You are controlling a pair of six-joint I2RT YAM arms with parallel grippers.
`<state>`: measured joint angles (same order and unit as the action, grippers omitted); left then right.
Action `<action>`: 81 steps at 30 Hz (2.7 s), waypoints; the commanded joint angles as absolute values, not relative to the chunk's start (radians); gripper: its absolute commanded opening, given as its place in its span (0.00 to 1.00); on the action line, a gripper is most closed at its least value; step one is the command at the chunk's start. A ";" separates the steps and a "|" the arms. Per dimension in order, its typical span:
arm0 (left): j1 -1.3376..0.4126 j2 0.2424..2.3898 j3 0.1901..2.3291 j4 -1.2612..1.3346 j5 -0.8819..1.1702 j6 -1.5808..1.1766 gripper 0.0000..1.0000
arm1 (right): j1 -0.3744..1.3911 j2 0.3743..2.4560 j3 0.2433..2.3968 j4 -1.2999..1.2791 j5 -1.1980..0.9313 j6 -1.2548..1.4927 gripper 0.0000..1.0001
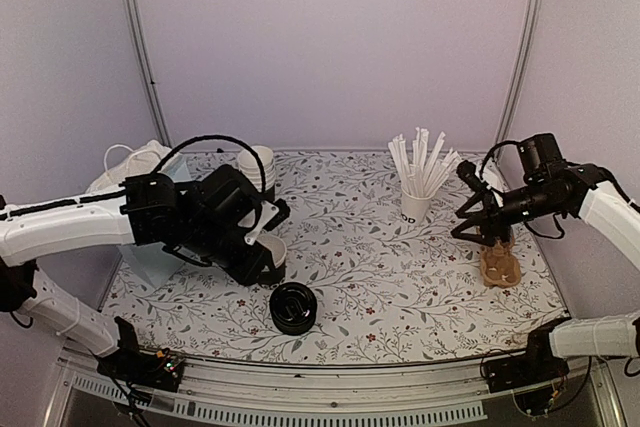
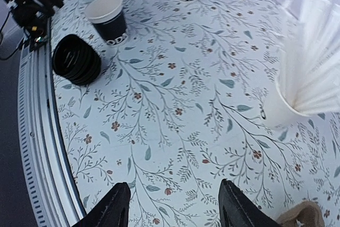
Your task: Pack the takeout coffee
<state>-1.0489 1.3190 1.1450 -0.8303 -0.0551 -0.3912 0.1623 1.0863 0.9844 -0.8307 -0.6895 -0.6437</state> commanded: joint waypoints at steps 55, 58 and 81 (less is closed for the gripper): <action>-1.063 1.999 1.244 -0.085 -0.353 -0.432 0.60 | 0.605 1.257 0.900 -0.617 -0.315 -0.633 0.61; -1.056 1.990 1.274 -0.110 -0.356 -0.394 0.60 | 0.607 1.297 0.906 -0.615 -0.318 -0.636 0.62; -1.108 1.366 1.158 -0.364 -0.419 -0.502 0.60 | 0.781 1.772 1.119 -0.297 -0.066 -0.405 0.83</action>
<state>-1.1027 1.4231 1.1824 -0.3233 -0.3367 -0.4667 0.7723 1.7084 1.0771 -0.3431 -0.0799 -0.4824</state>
